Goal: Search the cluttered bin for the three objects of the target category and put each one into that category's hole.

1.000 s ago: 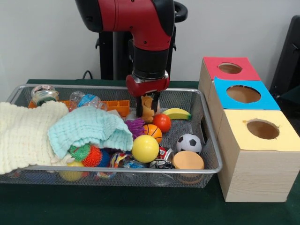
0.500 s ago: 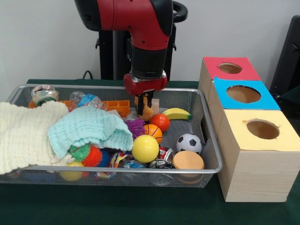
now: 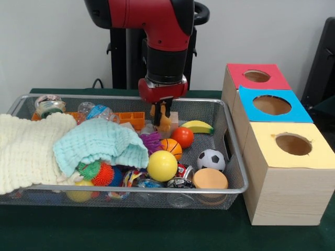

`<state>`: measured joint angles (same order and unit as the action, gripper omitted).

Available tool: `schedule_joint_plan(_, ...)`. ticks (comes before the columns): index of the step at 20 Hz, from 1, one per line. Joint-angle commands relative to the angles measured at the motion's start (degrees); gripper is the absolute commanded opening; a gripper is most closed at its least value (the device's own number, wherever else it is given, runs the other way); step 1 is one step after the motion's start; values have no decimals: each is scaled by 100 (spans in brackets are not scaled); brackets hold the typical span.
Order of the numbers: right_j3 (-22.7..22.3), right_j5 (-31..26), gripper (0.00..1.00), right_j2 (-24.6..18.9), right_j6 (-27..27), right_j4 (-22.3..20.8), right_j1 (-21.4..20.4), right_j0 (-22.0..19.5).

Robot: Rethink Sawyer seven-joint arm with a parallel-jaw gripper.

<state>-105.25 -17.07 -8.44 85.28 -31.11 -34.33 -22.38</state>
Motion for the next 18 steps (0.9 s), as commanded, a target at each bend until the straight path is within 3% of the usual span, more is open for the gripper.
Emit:
schedule_joint_plan(1,-226,-787,0,-304,523,457,-432,-26)
schedule_joint_plan(10,-327,-1357,0,-354,358,786,-942,43)
schedule_joint_plan(18,-383,-1654,0,-302,567,1071,-1231,329)
